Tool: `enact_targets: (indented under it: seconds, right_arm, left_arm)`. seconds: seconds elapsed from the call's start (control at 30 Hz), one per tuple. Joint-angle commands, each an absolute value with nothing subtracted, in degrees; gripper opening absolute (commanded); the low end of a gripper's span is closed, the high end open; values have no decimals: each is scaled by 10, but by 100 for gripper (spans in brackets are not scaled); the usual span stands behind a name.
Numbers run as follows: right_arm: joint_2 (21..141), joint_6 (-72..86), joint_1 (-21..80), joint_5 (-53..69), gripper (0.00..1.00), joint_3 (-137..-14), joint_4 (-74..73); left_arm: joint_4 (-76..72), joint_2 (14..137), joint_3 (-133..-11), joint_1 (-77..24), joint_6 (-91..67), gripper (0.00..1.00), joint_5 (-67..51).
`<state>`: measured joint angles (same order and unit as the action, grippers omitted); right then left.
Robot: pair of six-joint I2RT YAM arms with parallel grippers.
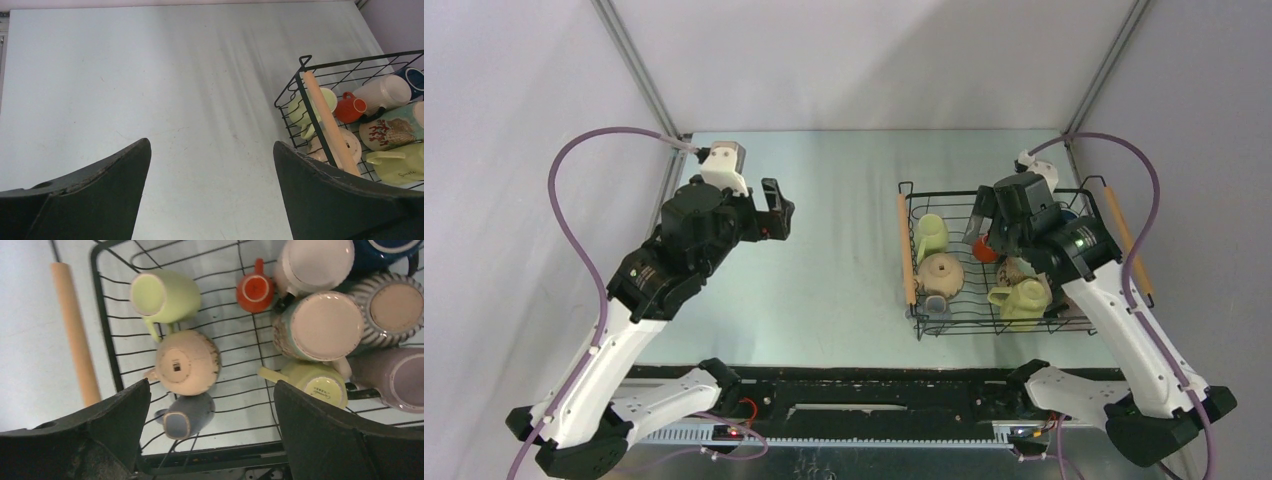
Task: Unload the cups from the dish rack
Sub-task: Unload the cup from the dish rack.
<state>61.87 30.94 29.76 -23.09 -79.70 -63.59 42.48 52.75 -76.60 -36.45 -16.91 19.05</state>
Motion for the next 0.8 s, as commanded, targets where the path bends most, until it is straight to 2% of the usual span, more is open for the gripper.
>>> enact_targets:
  seconds: [0.0,0.37,0.77]
  right_arm:
    - [620,324,272,-246,100,-771,-635]
    - [665,315,186,-300,100,-726,-630]
    - [649,280,71,-235,100,-651,-560]
  left_arm:
    - [404,524,-748,-360,-149,100,183]
    - [415,519,-750,-360,-149,100,155]
    - [421,533,-761,-360,-145,100,127]
